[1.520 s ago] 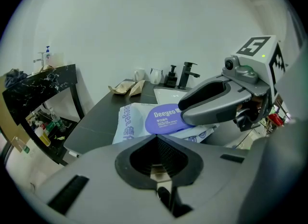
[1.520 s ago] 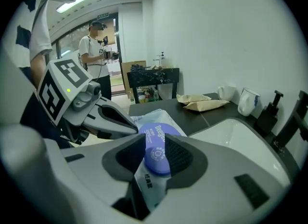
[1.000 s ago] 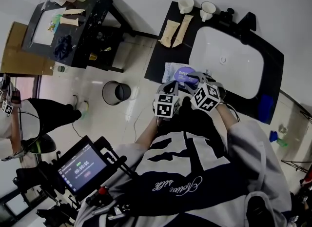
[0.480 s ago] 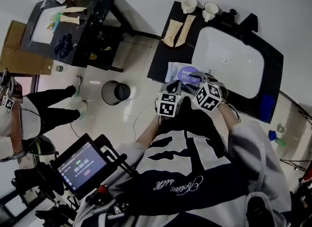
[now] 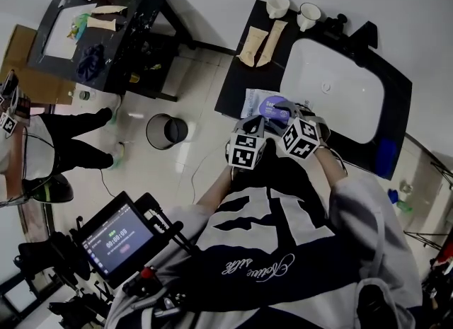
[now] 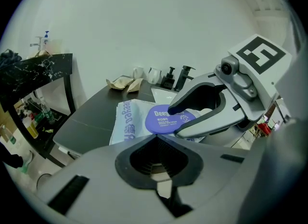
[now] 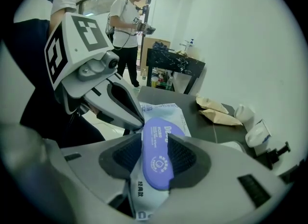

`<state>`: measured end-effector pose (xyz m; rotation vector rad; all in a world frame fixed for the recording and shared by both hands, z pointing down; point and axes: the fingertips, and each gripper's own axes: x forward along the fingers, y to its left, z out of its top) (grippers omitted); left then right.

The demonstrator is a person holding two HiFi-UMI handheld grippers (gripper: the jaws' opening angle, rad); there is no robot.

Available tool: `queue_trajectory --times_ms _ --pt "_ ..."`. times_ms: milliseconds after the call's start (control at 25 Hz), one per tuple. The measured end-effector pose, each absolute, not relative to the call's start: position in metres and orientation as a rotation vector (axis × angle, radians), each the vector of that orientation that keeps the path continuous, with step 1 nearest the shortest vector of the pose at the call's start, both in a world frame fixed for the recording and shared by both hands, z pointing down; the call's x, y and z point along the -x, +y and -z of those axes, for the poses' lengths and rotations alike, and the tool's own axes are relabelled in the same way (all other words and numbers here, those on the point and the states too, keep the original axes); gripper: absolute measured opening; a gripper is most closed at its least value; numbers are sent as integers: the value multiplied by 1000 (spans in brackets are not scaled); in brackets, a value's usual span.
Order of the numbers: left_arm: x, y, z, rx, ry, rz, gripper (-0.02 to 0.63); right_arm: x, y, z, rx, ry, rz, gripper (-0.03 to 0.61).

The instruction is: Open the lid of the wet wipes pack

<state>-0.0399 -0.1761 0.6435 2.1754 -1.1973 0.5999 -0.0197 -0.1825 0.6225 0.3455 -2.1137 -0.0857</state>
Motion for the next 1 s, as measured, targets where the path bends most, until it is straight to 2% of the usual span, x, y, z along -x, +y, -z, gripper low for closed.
queue_trajectory --times_ms 360,880,1000 --pt "41 -176 -643 -2188 -1197 -612 -2 20 -184 -623 -324 -2140 24 160" --pt "42 -178 -644 -2178 -1204 -615 -2 20 -195 -602 -261 -2262 -337 153" --pt "43 -177 -646 -2173 -1204 -626 -2 19 -202 -586 -313 -2312 -367 130"
